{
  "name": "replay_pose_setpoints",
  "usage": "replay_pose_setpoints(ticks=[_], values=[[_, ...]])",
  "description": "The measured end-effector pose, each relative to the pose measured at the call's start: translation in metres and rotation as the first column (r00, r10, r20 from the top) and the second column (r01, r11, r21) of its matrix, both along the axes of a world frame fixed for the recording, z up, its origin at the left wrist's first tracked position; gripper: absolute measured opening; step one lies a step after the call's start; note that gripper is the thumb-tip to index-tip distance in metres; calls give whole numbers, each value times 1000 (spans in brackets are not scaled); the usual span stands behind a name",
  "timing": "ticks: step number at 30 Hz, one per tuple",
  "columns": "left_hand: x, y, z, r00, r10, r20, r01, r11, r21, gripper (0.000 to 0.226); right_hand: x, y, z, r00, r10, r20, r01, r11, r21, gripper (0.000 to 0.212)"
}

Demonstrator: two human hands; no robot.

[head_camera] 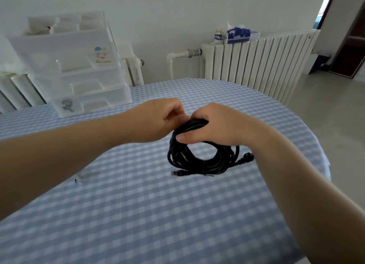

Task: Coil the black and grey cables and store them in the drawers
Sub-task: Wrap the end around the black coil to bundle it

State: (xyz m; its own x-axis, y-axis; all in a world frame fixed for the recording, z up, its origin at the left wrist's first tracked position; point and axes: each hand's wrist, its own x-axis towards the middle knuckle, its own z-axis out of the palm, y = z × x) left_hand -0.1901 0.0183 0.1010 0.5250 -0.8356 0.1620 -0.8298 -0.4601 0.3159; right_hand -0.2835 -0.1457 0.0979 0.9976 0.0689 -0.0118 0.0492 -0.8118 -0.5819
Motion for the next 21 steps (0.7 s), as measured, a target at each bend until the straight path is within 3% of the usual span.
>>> replay_pose_setpoints(ticks=[4, 6, 11, 17, 19, 21], values=[[-1, -2, 7, 997, 74, 5, -74, 996, 53, 18, -4, 15, -6, 975, -162, 150, 194, 953, -233, 44], [-4, -4, 8, 990, 113, -85, -104, 989, 108, 19, -4, 18, -6, 964, -178, 195, 230, 928, -291, 42], [-7, -4, 10, 928, 130, -350, -135, 991, 9, 14, -4, 25, -7, 958, -169, 234, 248, 898, -365, 44], [-3, -2, 14, 864, 182, -470, -223, 974, -32, 9, -2, 26, -7, 966, -162, 200, 230, 891, -390, 44], [-1, 0, 13, 908, 141, -394, -172, 984, -45, 8, -1, 22, -5, 980, -160, 115, 186, 945, -269, 45], [0, 2, 11, 992, 35, -124, -39, 999, -32, 7, 3, 14, -3, 992, -126, -3, 125, 987, -99, 49]])
